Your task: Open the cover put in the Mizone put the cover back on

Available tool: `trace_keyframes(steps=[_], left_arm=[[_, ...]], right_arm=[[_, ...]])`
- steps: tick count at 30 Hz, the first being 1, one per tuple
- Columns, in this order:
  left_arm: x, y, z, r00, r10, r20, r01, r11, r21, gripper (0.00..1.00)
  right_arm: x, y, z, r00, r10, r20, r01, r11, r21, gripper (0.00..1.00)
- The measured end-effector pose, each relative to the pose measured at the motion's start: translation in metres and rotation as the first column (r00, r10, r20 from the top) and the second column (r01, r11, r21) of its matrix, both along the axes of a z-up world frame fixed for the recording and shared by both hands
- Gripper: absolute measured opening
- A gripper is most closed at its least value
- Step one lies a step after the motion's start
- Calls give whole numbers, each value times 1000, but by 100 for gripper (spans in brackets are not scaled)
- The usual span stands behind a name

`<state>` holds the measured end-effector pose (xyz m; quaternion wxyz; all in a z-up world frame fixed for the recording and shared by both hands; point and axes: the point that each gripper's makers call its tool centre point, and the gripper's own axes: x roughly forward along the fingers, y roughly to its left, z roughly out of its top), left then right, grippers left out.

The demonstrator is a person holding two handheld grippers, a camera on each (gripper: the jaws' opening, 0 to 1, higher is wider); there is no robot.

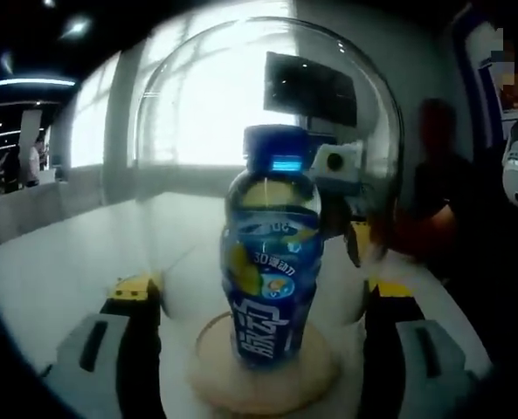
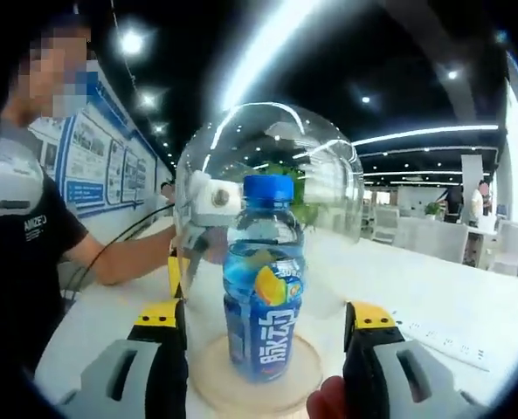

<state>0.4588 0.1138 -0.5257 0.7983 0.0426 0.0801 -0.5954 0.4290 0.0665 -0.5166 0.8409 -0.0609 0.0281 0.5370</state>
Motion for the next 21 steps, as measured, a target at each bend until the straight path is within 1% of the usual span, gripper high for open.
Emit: trace_keyframes(steps=[4, 10, 15, 21], left_arm=[[0, 1, 0, 1000, 6, 4, -6, 1000, 12, 79], [0, 2, 0, 1000, 25, 5, -25, 1000, 3, 78], [-1, 4, 0, 999, 44, 6, -44, 999, 11, 77], [-1, 5, 0, 997, 71, 10, -71, 997, 13, 77]], right_arm=[[-5, -6, 2, 999, -38, 11, 38, 999, -11, 56], [-10, -13, 3, 996, -88, 9, 87, 996, 19, 47], [-11, -15, 5, 991, -128, 27, 128, 992, 14, 45], [-12, -16, 7, 987, -158, 24, 157, 987, 21, 44]])
